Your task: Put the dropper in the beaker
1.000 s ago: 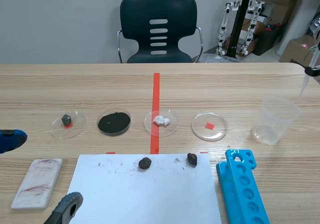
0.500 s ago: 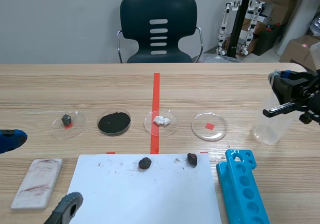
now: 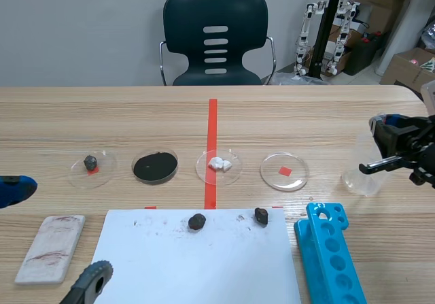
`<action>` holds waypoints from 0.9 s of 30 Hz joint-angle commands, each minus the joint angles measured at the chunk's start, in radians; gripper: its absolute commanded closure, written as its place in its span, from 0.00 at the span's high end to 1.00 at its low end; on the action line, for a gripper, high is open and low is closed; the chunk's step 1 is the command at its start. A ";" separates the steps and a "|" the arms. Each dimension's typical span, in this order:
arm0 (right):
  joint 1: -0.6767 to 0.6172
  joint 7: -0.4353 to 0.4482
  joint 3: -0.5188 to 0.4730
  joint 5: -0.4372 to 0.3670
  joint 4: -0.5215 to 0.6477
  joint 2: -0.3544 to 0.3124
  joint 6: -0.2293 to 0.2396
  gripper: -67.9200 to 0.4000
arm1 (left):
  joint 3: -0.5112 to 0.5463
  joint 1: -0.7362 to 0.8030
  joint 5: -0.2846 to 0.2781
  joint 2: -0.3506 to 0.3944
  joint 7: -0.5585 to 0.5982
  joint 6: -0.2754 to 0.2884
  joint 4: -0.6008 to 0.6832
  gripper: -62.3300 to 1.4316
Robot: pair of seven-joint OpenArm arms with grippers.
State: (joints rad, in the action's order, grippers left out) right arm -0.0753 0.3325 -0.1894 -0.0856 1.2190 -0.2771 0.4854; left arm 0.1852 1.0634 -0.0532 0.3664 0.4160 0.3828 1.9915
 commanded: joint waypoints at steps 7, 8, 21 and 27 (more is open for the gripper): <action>0.023 0.014 -0.006 -0.011 0.019 -0.013 0.001 0.86 | 0.006 -0.003 -0.010 0.000 0.013 0.002 0.013 1.00; 0.023 0.014 -0.006 -0.011 0.019 -0.013 0.001 0.93 | 0.006 -0.003 -0.010 0.000 0.013 0.002 0.013 1.00; 0.023 0.007 -0.006 -0.010 0.019 -0.013 0.001 0.99 | 0.006 -0.003 -0.010 0.000 0.013 0.002 0.013 1.00; 0.023 0.007 -0.006 -0.011 0.019 -0.013 0.001 0.99 | 0.006 -0.003 -0.010 0.000 0.013 0.002 0.013 1.00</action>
State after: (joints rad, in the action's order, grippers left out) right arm -0.0753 0.3294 -0.1894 -0.0856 1.2194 -0.2771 0.4862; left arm 0.1852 1.0634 -0.0532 0.3664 0.4160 0.3828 1.9915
